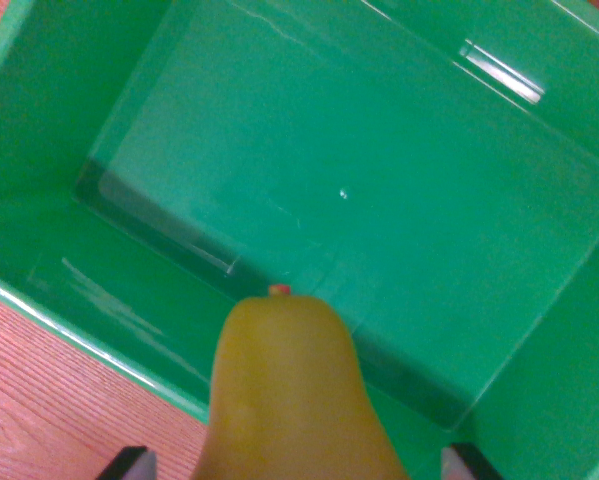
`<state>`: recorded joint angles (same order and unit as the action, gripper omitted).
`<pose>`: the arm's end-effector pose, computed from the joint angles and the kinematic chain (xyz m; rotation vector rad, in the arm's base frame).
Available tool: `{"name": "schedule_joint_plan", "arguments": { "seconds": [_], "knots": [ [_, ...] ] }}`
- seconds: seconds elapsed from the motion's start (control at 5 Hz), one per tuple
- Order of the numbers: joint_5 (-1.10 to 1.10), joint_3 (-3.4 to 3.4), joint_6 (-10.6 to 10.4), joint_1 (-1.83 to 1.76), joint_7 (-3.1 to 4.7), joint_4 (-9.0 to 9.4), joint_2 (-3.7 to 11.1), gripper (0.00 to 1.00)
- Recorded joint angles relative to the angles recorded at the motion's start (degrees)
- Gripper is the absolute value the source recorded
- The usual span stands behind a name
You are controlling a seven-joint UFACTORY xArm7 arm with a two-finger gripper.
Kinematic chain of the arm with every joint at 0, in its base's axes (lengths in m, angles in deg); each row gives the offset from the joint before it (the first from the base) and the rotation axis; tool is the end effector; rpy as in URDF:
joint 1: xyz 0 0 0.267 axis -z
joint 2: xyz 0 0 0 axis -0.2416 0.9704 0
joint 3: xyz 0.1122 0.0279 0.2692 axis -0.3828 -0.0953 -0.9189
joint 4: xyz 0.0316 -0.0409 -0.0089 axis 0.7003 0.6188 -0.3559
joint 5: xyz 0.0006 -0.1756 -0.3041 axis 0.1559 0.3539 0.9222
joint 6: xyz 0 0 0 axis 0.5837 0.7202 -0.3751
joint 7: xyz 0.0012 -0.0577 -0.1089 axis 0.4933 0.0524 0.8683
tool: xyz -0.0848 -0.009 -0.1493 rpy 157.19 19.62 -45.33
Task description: Pick fruit
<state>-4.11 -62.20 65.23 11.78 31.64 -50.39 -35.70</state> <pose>0.3712 -0.0232 0.3208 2.9697 0.8979 -0.2653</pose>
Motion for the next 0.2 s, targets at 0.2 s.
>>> {"name": "schedule_joint_plan", "arguments": {
  "seconds": [0.2],
  "knots": [
    [0.0, 0.0, 0.1, 0.0, 0.01, -0.07, -0.05, 1.0]
  ]
}}
